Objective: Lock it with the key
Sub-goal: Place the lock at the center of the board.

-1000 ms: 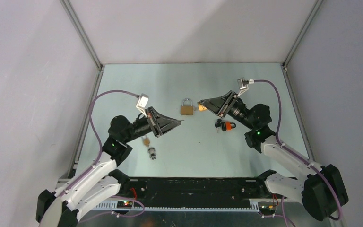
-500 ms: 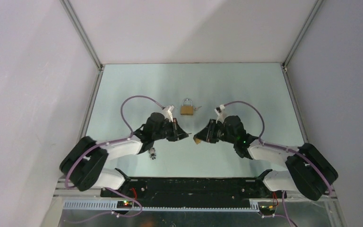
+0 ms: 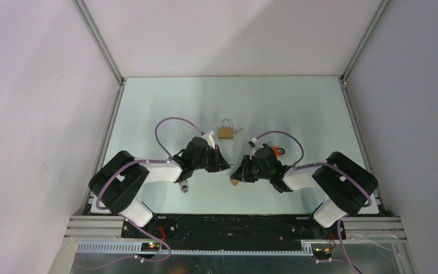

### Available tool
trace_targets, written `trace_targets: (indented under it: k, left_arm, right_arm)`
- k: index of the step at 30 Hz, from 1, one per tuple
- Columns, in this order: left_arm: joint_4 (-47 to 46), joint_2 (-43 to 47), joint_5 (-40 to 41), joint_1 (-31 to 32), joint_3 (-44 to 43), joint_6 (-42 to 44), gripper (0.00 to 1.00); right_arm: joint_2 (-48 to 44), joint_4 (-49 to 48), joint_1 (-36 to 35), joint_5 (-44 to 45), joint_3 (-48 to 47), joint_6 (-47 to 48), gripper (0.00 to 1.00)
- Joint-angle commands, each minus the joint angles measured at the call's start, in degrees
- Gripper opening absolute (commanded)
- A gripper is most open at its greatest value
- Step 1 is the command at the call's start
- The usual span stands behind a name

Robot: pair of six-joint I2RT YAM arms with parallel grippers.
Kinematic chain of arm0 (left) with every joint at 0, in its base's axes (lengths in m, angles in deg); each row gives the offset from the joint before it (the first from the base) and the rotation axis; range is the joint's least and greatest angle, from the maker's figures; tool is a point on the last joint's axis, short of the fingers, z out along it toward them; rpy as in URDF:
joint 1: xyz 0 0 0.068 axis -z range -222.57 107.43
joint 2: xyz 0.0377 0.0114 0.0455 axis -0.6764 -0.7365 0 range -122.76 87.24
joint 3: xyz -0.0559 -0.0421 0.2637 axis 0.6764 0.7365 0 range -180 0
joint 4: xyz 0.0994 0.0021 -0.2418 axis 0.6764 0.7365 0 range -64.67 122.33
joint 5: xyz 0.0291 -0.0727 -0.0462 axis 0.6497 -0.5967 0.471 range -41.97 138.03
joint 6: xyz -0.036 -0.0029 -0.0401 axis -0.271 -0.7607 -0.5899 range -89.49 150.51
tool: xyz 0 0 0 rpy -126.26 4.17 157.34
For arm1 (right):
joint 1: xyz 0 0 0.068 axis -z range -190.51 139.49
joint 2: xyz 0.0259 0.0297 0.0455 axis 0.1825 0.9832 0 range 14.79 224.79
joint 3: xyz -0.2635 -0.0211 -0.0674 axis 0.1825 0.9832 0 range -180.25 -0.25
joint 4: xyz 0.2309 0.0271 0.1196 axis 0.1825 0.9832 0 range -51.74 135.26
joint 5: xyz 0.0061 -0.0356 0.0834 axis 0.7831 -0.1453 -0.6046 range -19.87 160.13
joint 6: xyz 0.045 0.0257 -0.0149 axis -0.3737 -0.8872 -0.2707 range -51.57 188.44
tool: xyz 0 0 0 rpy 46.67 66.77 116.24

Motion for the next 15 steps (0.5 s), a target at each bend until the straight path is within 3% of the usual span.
trace_targets:
  k: [1,5,9,15]
  left_arm:
    - [-2.41,-2.10,1.57,0.44,-0.34,-2.32,0.15]
    - [-2.51,-3.39,0.38,0.43,-0.90,-2.92,0.27]
    - [-2.51,-3.38,1.30,0.36,-0.30,-4.18,0.46]
    - [-0.96,2.34,4.17,-0.54,1.58,-4.18,0.57]
  right_arm:
    - [2.35,-2.94,-1.75,5.76,-3.27,0.97,0.08]
    - [2.45,-0.63,-2.94,8.27,-3.89,1.66,0.18]
    - [1.15,3.20,-3.22,10.97,-3.94,2.07,0.42]
    - [-7.58,13.64,-3.47,20.31,-5.32,5.87,0.63]
